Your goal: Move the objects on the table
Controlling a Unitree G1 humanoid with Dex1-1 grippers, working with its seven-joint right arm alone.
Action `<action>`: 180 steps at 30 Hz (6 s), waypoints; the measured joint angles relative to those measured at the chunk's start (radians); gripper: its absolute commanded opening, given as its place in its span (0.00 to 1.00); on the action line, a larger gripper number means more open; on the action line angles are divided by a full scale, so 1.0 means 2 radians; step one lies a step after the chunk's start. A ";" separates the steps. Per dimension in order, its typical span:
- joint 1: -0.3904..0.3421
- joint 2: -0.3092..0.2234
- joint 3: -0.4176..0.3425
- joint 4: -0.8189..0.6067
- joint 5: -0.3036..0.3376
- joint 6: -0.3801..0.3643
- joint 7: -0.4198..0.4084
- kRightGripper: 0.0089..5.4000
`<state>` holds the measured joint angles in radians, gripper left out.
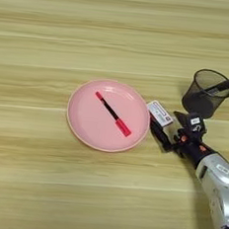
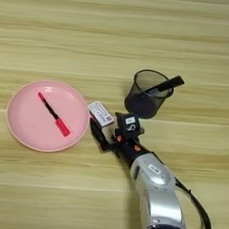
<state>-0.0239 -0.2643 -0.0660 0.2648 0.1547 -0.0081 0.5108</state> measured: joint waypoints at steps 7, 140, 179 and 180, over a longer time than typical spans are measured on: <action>0.000 0.000 0.000 0.000 0.000 0.000 0.000 0.55; 0.084 -0.019 -0.061 -0.183 0.025 0.077 -0.024 0.99; 0.036 0.009 -0.083 -0.088 0.008 0.116 -0.123 0.99; 0.035 0.008 -0.083 -0.087 0.007 0.116 -0.124 0.99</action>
<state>0.0464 -0.2477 -0.2328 0.0910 0.1694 0.2244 0.2635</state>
